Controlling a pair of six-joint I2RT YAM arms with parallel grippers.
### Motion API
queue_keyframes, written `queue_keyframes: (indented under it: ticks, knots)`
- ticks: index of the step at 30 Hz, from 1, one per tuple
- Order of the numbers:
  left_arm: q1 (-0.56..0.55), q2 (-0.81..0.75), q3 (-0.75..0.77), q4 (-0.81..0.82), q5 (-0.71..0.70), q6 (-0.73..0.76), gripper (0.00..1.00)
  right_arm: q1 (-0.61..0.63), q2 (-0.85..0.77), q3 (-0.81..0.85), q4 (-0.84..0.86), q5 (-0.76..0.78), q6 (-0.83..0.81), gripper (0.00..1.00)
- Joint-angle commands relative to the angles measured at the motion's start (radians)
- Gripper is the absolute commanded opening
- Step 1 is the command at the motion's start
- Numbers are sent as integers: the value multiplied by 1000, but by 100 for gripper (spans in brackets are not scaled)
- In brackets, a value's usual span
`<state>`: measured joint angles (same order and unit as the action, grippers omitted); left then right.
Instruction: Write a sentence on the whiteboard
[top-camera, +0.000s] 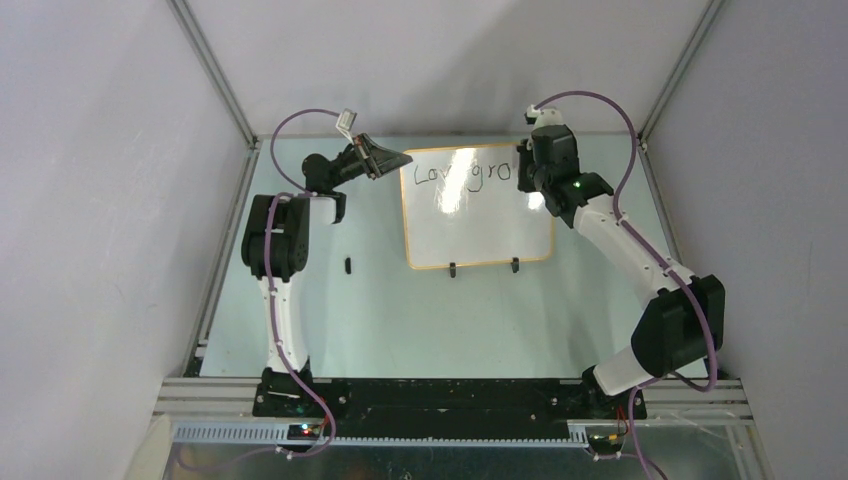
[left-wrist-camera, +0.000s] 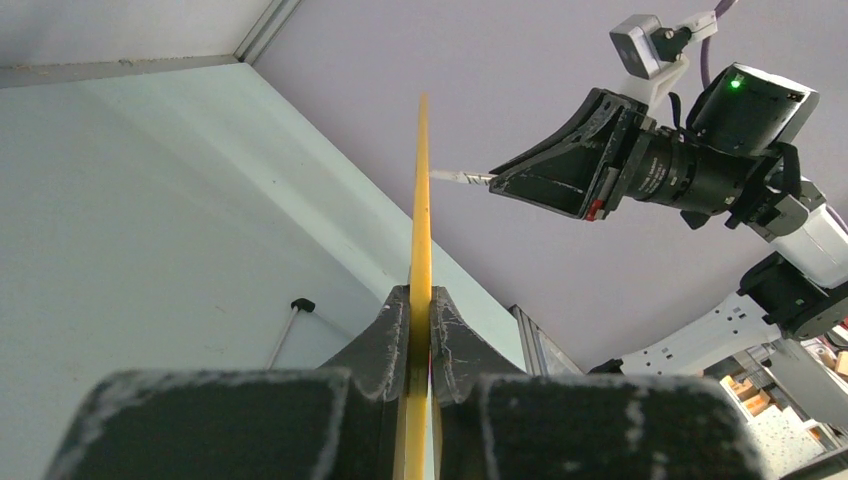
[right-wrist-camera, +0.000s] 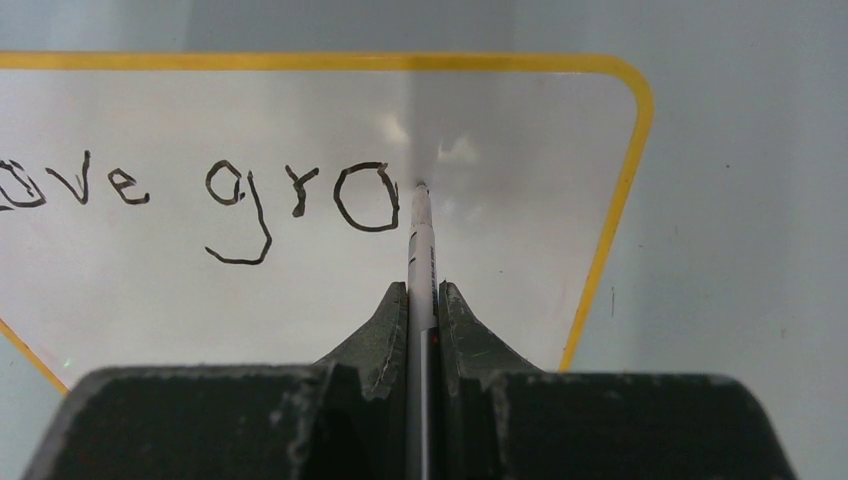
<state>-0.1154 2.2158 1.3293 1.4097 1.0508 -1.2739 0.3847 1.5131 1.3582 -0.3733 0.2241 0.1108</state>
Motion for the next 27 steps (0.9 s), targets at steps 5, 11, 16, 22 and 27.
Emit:
queue_keyframes:
  ticks: [5,11,16,22,27]
  knots:
    - [-7,-60,-5,20,9,23,0,4,19,78,10,24,-18,0]
    - [-8,-60,-4,20,10,23,0,5,28,78,2,27,-17,0]
    - [-8,-62,-5,21,10,24,0,6,28,75,-2,28,-11,0]
    - [-7,-62,-6,20,10,24,0,7,12,54,-7,33,-4,0]
    - [-8,-65,-11,20,9,26,0,9,-10,22,-9,39,1,0]
